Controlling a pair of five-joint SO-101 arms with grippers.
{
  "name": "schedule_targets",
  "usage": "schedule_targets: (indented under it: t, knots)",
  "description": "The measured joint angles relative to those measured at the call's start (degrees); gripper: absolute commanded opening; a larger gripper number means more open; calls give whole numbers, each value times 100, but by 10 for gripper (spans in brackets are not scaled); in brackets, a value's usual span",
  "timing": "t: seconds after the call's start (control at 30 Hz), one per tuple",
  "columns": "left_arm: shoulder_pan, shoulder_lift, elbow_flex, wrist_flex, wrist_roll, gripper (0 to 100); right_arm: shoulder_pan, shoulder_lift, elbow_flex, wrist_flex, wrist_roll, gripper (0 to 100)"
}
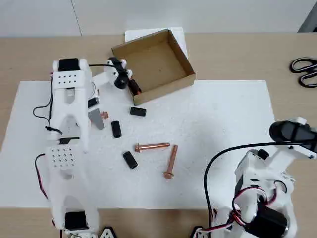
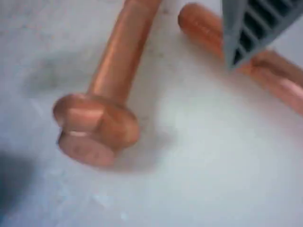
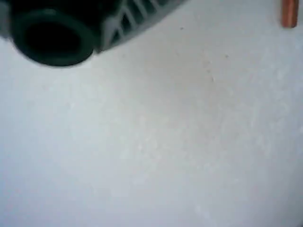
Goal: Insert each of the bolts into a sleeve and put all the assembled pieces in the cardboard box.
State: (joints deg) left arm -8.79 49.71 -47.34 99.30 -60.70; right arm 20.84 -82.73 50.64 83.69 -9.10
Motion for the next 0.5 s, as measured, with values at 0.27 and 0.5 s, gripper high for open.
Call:
schedule_targets:
  t: [0.27,0.5]
  knots:
    - [-9,158,-9,-316,0,334,0,0,0,0,0,4]
    - [18,712,-211,-325,-9,230,0,0,0,0,0,4]
